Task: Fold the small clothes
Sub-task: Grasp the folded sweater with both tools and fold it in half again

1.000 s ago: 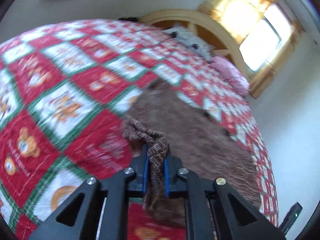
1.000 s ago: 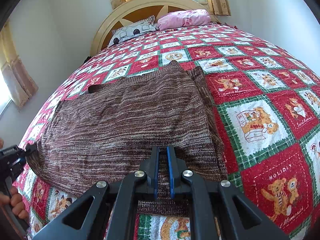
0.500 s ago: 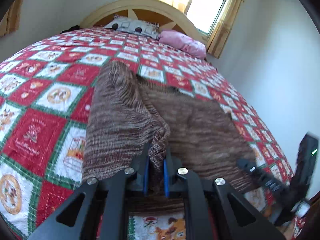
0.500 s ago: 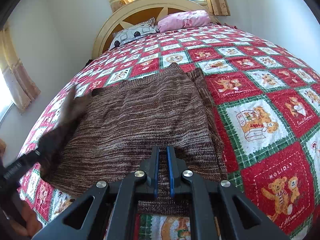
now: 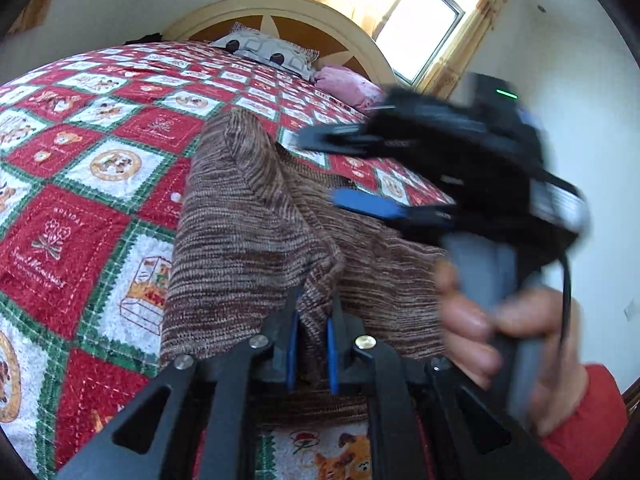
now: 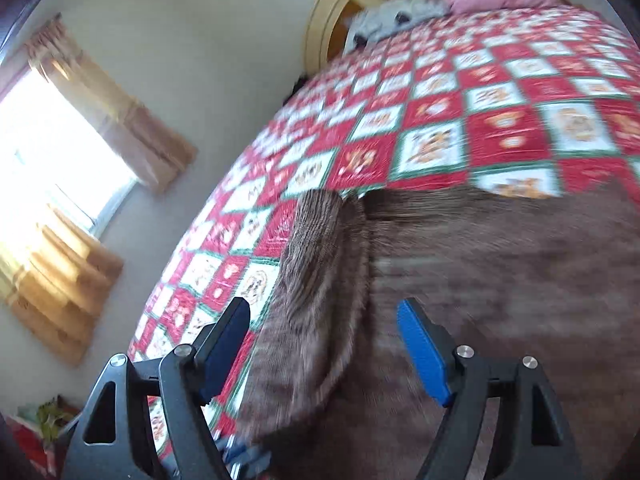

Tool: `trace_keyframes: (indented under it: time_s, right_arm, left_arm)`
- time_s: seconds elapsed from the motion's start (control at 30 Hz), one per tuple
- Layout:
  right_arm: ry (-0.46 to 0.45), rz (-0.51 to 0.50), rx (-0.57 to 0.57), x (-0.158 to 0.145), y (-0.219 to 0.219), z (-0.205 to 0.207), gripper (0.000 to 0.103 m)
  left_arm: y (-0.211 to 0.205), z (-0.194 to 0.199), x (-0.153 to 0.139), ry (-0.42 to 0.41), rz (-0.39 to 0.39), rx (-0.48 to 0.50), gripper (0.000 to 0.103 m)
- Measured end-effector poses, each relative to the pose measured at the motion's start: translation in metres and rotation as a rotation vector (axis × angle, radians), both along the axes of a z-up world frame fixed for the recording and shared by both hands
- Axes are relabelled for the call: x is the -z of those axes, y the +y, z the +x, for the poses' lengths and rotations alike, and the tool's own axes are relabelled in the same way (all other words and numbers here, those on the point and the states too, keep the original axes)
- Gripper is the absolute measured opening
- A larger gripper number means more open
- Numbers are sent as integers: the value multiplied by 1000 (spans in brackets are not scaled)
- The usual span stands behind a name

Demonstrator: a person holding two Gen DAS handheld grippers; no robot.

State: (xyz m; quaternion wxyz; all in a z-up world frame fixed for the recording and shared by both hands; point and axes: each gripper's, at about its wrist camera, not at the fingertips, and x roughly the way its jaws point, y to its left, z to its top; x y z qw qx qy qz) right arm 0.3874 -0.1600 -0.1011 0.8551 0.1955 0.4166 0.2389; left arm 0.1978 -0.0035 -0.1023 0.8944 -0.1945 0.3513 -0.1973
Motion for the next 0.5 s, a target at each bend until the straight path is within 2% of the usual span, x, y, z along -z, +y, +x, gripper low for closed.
trace_keyframes:
  time_s: [0.13, 0.2, 0.23, 0.27, 0.3, 0.4, 0.5]
  right_arm:
    - [69, -32, -43, 22, 26, 30, 70]
    - [55, -58, -42, 23, 36, 37, 64]
    - [45, -60, -54, 23, 39, 38, 57]
    - [46, -66, -67, 24, 44, 40, 36]
    - [59, -80, -76, 27, 47, 42, 19]
    - [46, -89, -58, 30, 48, 40, 17]
    - [9, -105, -47, 23, 45, 33, 14]
  left_arm:
    - [0, -1, 0, -3, -12, 7, 12]
    - [1, 0, 1, 5, -23, 8, 12]
    - [1, 1, 2, 10, -28, 8, 12]
    - [2, 1, 2, 13, -32, 7, 12]
    - [2, 1, 2, 17, -37, 7, 12]
    - [2, 0, 1, 14, -39, 6, 12]
    - [-6, -7, -9, -31, -6, 16, 12]
